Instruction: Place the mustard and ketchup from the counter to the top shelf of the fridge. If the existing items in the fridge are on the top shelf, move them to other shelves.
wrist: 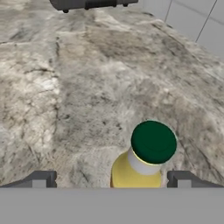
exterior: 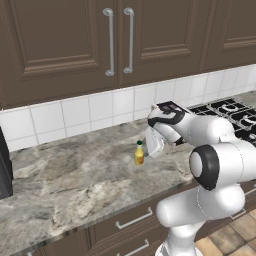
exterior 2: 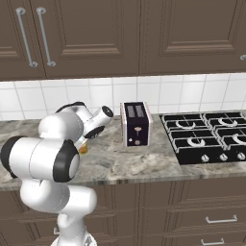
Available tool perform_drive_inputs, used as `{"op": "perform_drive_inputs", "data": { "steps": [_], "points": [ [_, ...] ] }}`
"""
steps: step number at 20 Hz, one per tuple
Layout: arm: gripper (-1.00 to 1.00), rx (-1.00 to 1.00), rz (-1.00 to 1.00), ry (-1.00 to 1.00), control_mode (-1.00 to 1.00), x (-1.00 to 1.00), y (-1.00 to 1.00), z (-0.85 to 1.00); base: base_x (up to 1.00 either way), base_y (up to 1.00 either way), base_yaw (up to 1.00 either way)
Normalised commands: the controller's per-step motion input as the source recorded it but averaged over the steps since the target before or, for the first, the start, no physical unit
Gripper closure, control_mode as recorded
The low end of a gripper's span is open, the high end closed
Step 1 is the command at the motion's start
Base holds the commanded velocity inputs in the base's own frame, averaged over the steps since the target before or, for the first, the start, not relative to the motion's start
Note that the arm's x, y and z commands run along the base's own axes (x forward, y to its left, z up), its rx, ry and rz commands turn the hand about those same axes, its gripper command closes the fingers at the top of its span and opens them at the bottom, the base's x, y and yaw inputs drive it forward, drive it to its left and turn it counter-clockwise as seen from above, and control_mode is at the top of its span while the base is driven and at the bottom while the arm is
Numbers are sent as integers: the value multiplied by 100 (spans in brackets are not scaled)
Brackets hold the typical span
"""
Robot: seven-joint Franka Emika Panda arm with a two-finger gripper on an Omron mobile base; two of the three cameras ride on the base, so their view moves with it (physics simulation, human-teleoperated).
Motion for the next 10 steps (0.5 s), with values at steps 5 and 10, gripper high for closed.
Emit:
{"op": "perform_drive_inputs", "data": {
  "steps": [5,10],
  "points": [
    [-100,0,-1,10,-100,1,0,0,0,0,0],
    [-100,1,-6,17,-100,6,0,0,0,0,0]
  ]
}}
